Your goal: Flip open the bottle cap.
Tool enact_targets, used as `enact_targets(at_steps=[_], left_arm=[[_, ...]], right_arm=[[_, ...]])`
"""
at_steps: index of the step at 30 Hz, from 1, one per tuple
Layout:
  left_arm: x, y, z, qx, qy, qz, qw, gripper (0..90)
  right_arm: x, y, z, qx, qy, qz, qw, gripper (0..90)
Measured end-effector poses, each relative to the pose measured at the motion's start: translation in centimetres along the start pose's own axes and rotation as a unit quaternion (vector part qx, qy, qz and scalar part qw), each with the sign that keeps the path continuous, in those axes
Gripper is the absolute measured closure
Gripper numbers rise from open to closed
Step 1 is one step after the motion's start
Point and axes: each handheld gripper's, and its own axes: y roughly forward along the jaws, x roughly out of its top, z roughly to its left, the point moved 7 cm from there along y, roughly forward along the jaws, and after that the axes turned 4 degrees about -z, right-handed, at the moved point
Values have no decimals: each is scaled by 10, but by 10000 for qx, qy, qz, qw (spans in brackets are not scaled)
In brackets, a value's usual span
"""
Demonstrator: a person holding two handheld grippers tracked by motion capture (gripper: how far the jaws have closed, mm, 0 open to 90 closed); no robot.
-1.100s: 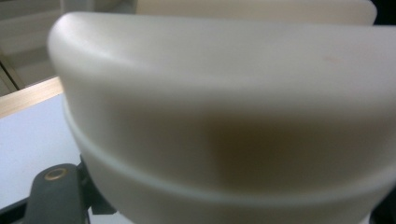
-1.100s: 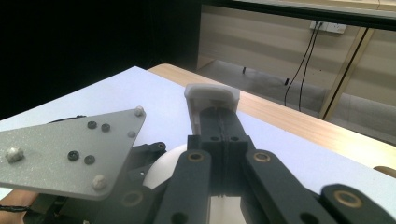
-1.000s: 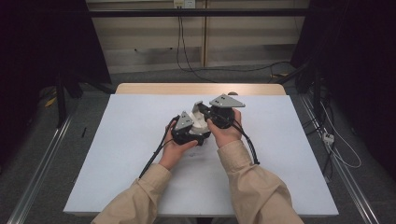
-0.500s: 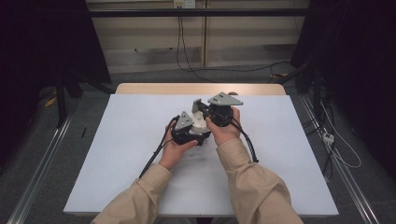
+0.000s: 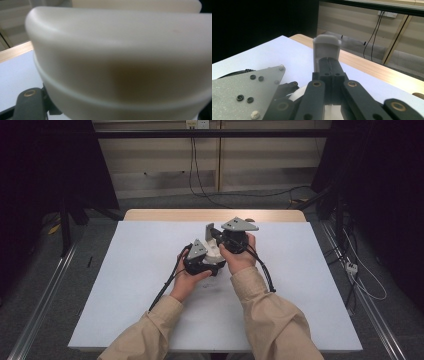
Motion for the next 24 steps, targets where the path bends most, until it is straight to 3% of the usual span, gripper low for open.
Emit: enact_targets(at_steps=[20, 22, 23, 24], left_arm=[[0, 0, 1, 39, 40, 6, 10000, 188], [0, 0, 0, 40, -32, 0, 10000, 187], [0, 0, 1, 33, 41, 6, 10000, 188], [0, 0, -1, -31, -31, 4, 10000, 188]], right_arm=[[2, 8, -1, -19, -56, 42, 10000, 900], [2, 9, -1, -17, -60, 44, 10000, 900], [2, 9, -1, -24, -65, 42, 10000, 900], [2, 10, -2, -15, -71, 42, 10000, 900]])
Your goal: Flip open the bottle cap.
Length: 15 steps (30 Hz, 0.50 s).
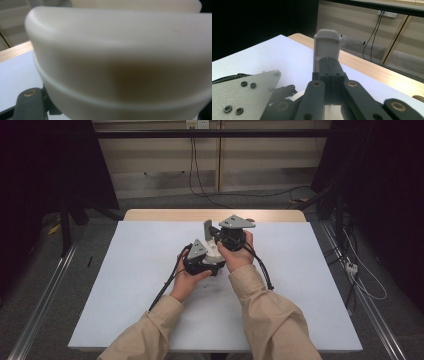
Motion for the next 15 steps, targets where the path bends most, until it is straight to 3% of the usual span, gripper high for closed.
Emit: enact_targets(at_steps=[1, 6, 9, 11, 15], left_arm=[[1, 0, 2, 81, 64, -17, 9999, 188], [0, 0, 1, 89, -19, -27, 10000, 188], [1, 0, 2, 80, 67, -16, 9999, 187], [0, 0, 1, 92, -15, -27, 10000, 187], [0, 0, 0, 48, 36, -23, 10000, 188]], right_arm=[[0, 0, 0, -2, -1, 12, 10000, 900], [0, 3, -1, 1, -19, 10, 10000, 900], [-2, 4, 0, 9, -26, 34, 10000, 900], [-2, 4, 0, 6, -24, 31, 10000, 900], [-2, 6, -1, 12, -27, 47, 10000, 900]])
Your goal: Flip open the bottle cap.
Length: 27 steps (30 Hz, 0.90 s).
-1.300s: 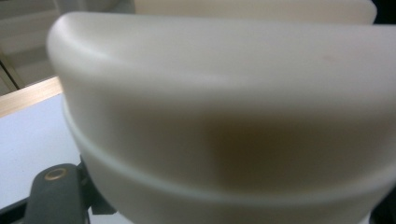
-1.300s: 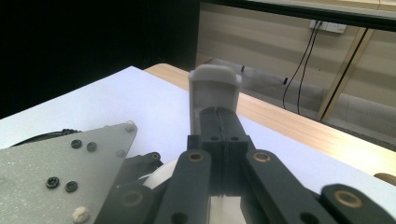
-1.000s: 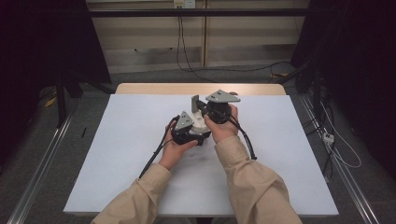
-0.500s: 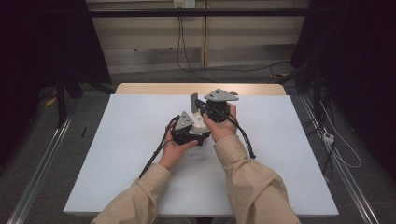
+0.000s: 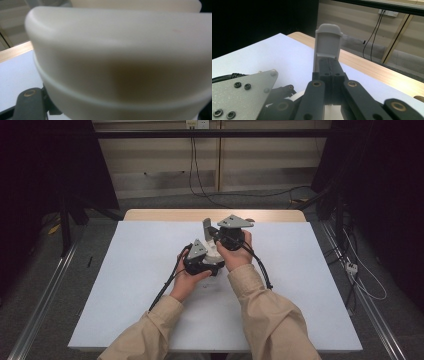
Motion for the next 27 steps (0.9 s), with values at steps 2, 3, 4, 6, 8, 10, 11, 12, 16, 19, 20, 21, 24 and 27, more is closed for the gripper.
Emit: enact_targets(at_steps=[2, 3, 4, 6, 8, 10, 11, 12, 16, 19, 20, 21, 24, 27], left_arm=[[0, 0, 0, 34, 106, 16, 9999, 188], [0, 0, 0, 30, 98, 19, 9999, 188], [0, 0, 0, 30, 73, 10, 10000, 188], [0, 0, -1, -10, 15, 1, 10000, 188], [0, 0, 0, -14, 22, 13, 10000, 188], [0, 0, 0, -2, 2, 5, 10000, 188], [0, 0, 0, -7, -8, 3, 10000, 188], [0, 0, 1, 1, 6, 5, 10000, 188], [0, 0, 1, 26, 24, 13, 10000, 188], [0, 0, 1, 2, 5, 6, 10000, 188], [0, 0, 1, 4, 8, 6, 10000, 188], [0, 0, 1, 4, 8, 6, 10000, 188], [0, 0, 1, 8, 12, 9, 10000, 188], [0, 0, 1, 7, 6, 7, 10000, 188]], right_arm=[[-1, 1, -1, -34, -32, 39, 10000, 900], [-1, 2, -1, -36, -33, 34, 10000, 900], [-1, 2, -2, -36, -13, 31, 10000, 900], [-1, 2, -2, -35, -14, 21, 10000, 900], [-1, 3, -2, -26, -1, 21, 10000, 900], [-1, 4, -2, -20, -18, 29, 10000, 900], [-1, 4, -2, -23, -27, 32, 10000, 900], [-1, 5, -2, -22, -36, 34, 10000, 900], [-1, 6, -2, -20, -62, 36, 10000, 900], [-1, 7, -2, -27, -68, 29, 10000, 900], [-2, 7, -1, -20, -69, 37, 10000, 900], [-2, 7, -1, -20, -71, 46, 10000, 900], [-2, 9, -1, -9, -70, 42, 10000, 900], [-2, 10, -1, 8, -38, 56, 10000, 900]])
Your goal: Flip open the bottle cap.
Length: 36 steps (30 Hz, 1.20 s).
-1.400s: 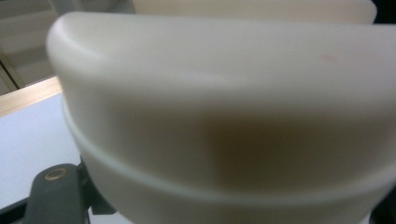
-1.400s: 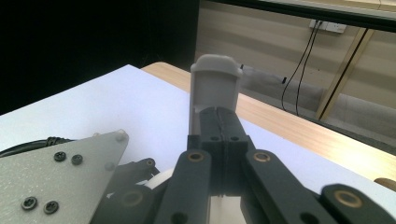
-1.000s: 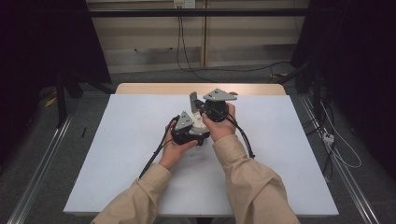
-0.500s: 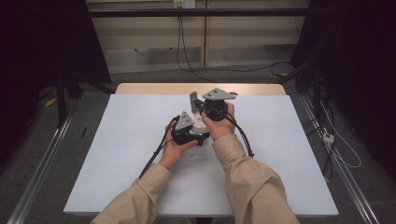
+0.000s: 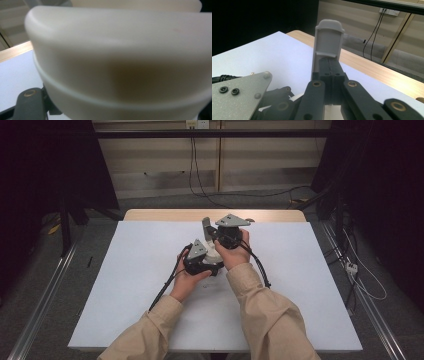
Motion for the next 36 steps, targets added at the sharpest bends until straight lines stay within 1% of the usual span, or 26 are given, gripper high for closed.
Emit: enact_targets(at_steps=[2, 3, 4, 5, 10, 12, 13, 14, 18, 19, 21, 22, 23, 24, 29, 30, 31, 35, 36], left_arm=[[0, 0, 1, 22, 17, 7, 10000, 188], [0, 0, 0, 29, -62, -1, 10000, 188], [0, 0, 1, 34, -24, -2, 10000, 188], [0, 0, 0, 33, -64, 4, 10000, 188], [0, 0, 0, 24, -74, 18, 10000, 188], [0, 0, 0, 36, -69, 8, 10000, 188], [0, 0, 1, 17, -35, 12, 10000, 188], [0, 0, 0, 37, -67, 10, 10000, 188], [0, 0, 0, 39, -67, 12, 10000, 188], [0, 0, 0, 24, -41, 11, 10000, 188], [0, 0, 0, 1, -52, 14, 10000, 188], [0, 0, 0, 43, -66, 15, 10000, 188], [0, 0, 1, 25, -40, 12, 10000, 188], [0, 0, 0, 44, -67, 16, 10000, 188], [0, 0, 0, 47, -68, 17, 10000, 188], [0, 0, 1, 29, -42, 14, 10000, 188], [0, 0, 0, 7, -58, 13, 10000, 188], [0, 0, 0, 1, -49, 7, 10000, 188], [0, 0, 0, 130, -46, 7, 9999, 188]], right_arm=[[0, 1, 0, -1, -9, 7, 10000, 900], [0, 1, 0, 0, -9, 7, 10000, 900], [0, 2, 0, 1, -5, 8, 10000, 900], [0, 2, 0, 8, -9, 7, 10000, 900], [0, 4, 0, 5, -15, 18, 10000, 900], [0, 4, 0, 11, -4, 22, 10000, 900], [1, 4, 0, 11, 3, 16, 10000, 900], [0, 5, 0, 14, 10, 18, 10000, 900], [0, 6, 0, 11, 16, 27, 10000, 900], [0, 7, 0, 8, 15, 39, 10000, 900], [0, 8, 0, 5, 14, 44, 10000, 900], [0, 8, 0, 2, 15, 47, 10000, 900], [0, 8, 0, 9, 24, 47, 10000, 900], [0, 9, 0, 9, 24, 43, 10000, 900], [-1, 10, 0, 8, 52, 33, 10000, 900], [-1, 11, 0, 8, 58, 29, 10000, 900], [-1, 11, 0, 7, 59, 29, 10000, 900], [-2, 12, 0, 12, 90, 30, 10000, 900], [-2, 13, 0, 9, 90, 36, 10000, 900]])
